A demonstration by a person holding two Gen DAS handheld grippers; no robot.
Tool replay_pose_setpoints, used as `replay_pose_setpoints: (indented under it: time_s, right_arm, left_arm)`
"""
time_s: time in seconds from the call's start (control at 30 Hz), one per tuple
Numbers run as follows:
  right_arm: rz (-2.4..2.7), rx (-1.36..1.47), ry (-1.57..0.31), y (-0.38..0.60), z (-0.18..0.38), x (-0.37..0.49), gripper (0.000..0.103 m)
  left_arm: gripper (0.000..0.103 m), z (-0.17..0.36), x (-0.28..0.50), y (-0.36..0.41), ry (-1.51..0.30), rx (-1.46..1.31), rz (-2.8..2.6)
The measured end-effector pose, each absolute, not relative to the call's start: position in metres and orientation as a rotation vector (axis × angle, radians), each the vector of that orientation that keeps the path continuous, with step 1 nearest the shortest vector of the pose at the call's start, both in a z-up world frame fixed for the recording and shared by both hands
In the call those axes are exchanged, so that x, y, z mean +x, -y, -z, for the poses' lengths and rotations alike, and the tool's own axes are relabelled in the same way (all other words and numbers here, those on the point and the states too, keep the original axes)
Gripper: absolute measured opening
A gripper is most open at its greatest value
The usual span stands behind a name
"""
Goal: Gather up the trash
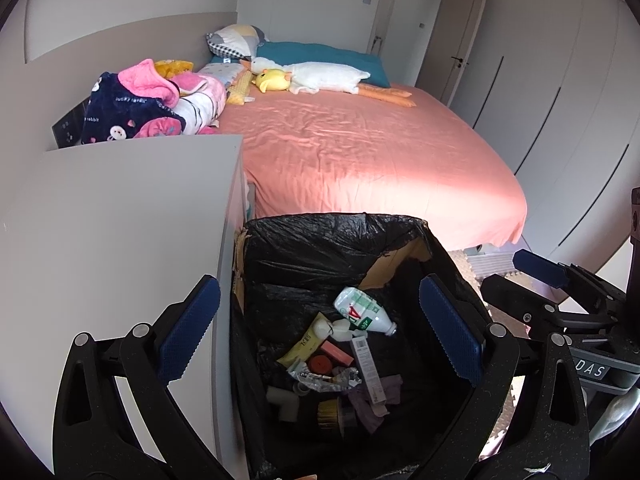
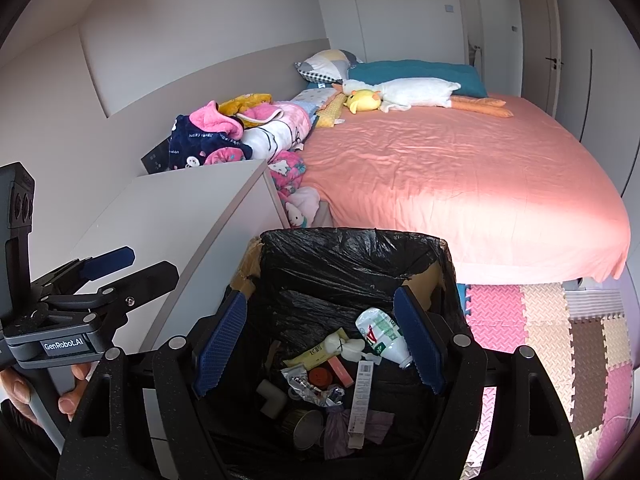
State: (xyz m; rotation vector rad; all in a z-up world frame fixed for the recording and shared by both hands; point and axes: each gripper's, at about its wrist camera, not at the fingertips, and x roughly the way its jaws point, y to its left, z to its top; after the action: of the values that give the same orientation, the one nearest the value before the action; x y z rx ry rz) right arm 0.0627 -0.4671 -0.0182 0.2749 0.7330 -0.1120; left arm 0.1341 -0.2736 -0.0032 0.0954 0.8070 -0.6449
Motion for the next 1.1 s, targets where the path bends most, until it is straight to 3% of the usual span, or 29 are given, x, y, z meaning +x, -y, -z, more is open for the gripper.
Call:
replay_pose_setpoints:
  time_s: [1.1]
  right_arm:
    - [0.132,0.255,-0.708,0.465,0.012,0.051,0.076]
  left_arm:
    - [0.096,0.002,0.123,0.276,-0.782,0.133,0.649]
